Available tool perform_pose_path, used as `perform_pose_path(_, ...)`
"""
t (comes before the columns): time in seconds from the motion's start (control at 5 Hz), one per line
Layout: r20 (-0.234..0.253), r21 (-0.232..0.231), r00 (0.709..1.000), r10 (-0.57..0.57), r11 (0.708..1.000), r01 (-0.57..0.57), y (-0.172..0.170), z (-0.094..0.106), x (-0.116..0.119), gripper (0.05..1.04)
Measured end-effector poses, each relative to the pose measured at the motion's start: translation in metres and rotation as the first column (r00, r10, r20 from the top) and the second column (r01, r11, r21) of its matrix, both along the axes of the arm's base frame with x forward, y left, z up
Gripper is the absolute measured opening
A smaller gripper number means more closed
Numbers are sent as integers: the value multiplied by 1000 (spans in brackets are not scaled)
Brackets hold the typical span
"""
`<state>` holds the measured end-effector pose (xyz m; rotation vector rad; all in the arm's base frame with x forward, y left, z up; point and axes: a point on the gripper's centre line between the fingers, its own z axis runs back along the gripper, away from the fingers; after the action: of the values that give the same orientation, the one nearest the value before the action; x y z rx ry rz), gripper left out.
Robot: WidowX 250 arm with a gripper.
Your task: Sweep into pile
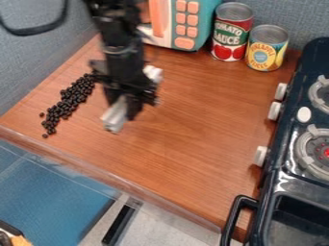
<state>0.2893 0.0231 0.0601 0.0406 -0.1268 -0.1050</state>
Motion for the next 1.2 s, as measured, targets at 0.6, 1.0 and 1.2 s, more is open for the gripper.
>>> perform_pose_path(0.6,-211,96,977,-5,995,26,-32,-51,41,389)
perform_pose_path(1.0,-166,-16,958,234,971,-240,14,-49,69,389)
perform_pose_path(1.2,-155,-48,913,376,921,-388,39,-50,75,389)
